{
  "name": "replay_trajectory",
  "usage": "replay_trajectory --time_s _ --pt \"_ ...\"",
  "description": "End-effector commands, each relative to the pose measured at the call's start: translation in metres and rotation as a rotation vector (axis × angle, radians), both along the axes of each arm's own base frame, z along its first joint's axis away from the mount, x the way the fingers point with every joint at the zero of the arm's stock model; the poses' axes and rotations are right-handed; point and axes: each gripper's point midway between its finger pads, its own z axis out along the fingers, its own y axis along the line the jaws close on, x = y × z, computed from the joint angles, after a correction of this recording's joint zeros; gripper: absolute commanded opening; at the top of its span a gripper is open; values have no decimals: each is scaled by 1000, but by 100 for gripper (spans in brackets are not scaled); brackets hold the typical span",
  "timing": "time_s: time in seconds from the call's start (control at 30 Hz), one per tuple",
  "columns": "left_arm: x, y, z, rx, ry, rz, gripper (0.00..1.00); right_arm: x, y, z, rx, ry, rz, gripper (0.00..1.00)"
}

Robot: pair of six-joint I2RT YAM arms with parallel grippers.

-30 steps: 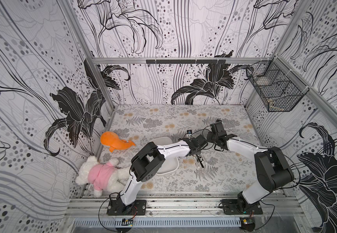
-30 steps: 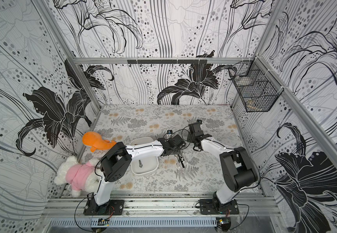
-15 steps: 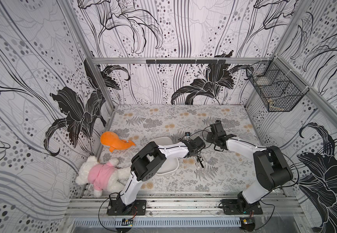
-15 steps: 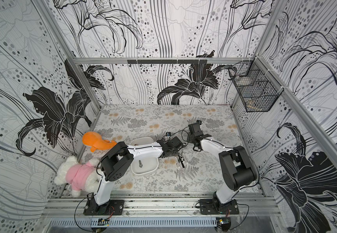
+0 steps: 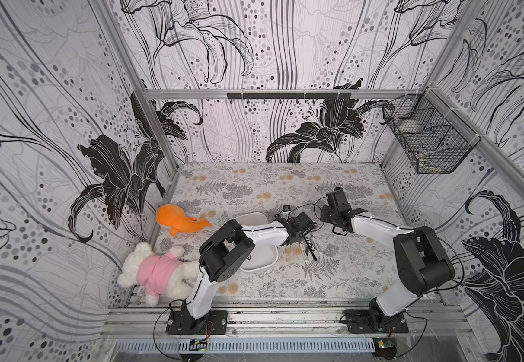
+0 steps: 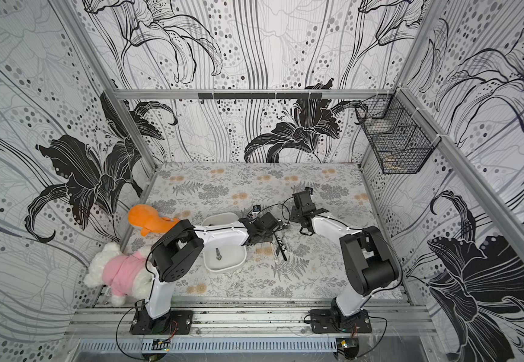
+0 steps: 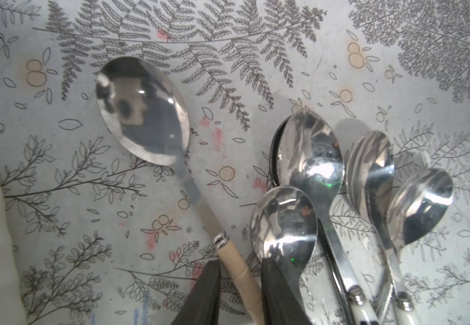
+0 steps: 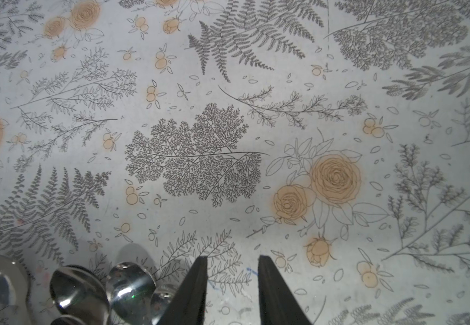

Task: Put the spoon into the storage box
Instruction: Pick up the spoon from the center of the board.

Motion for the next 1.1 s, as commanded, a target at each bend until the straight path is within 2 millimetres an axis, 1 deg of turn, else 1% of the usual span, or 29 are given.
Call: replay_trajectory --time_s 0.0,0.07,0.17,0.27,0.4,0.47,0.63,0.8,0.97,1.07 --pt "-14 21 -23 67 72 3 29 2 3 -2 9 6 5 35" --pt "-15 24 -23 78 77 1 29 2 3 -2 11 5 6 35" --pt "-15 31 -27 118 91 3 34 2 4 -1 15 5 9 35" --pt "-16 38 -30 142 100 9 36 2 5 -2 16 8 11 35" --pt "-18 46 -32 202 122 0 38 2 6 -3 21 10 15 35" --pt "-20 47 -34 215 139 -13 38 2 7 -3 25 9 18 35" --pt "-29 52 -41 242 180 -38 35 2 9 -4 36 13 23 35" --pt "-38 57 -43 258 212 -62 35 2 11 -4 45 15 29 35" --pt "-44 59 -49 255 241 -80 26 2 12 -3 53 12 32 35" --pt "-45 58 -52 249 249 -86 23 2 12 -4 54 14 31 35"
